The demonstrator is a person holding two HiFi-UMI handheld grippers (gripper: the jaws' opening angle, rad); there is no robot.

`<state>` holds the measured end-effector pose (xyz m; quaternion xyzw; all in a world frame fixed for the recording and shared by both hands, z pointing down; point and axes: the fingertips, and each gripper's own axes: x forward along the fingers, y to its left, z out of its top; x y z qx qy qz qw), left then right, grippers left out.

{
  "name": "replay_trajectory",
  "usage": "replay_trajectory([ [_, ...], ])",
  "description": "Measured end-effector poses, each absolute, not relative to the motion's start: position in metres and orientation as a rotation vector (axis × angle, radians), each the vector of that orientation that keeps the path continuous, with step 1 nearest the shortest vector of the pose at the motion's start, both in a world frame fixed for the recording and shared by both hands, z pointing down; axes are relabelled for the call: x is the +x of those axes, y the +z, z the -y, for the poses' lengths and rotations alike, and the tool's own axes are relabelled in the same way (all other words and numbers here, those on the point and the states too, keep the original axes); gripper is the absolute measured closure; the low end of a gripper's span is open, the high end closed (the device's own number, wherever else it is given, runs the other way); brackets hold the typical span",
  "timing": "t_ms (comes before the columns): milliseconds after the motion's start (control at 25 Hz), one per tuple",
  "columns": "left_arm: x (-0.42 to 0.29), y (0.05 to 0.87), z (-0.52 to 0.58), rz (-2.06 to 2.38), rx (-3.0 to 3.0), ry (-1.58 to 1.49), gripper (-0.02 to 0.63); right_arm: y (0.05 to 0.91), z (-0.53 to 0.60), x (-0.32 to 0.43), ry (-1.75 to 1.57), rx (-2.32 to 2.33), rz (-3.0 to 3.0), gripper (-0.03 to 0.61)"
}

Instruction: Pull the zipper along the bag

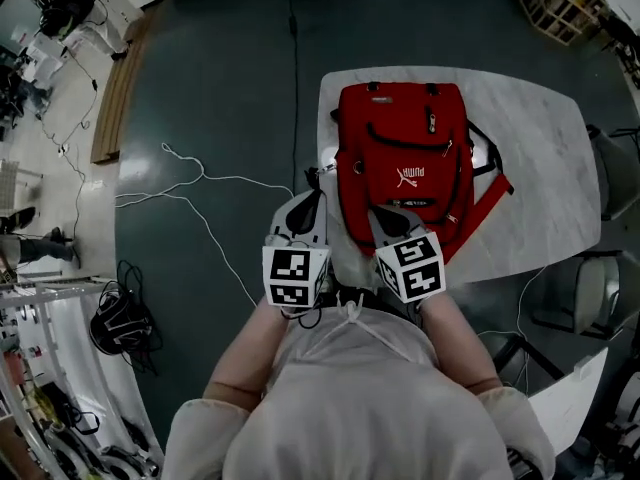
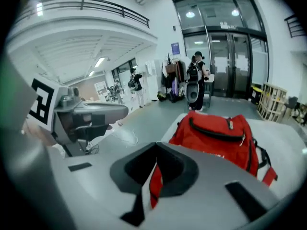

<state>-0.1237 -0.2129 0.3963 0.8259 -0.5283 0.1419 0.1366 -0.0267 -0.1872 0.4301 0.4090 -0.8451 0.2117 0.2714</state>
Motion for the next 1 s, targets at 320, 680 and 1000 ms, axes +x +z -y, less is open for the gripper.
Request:
replay_trajectory([
  [320, -0.118, 0.323, 0.211, 1.483, 2.468, 0.196, 0.592, 0.328, 0.201, -0.040, 0.329, 1.259, 2.524, 0.551],
  [680, -0.102, 0.280, 0.208, 1.460, 2.598, 0.127, 0.592, 0.284, 0.202, -0.033, 0.156, 1.331, 2.599, 0.552],
  [1000, -0.088, 0.277, 0.206, 1.430, 2.626, 0.134, 0.592, 0.284, 0.196, -0.027, 0.177, 1.339, 2.608, 0.552],
])
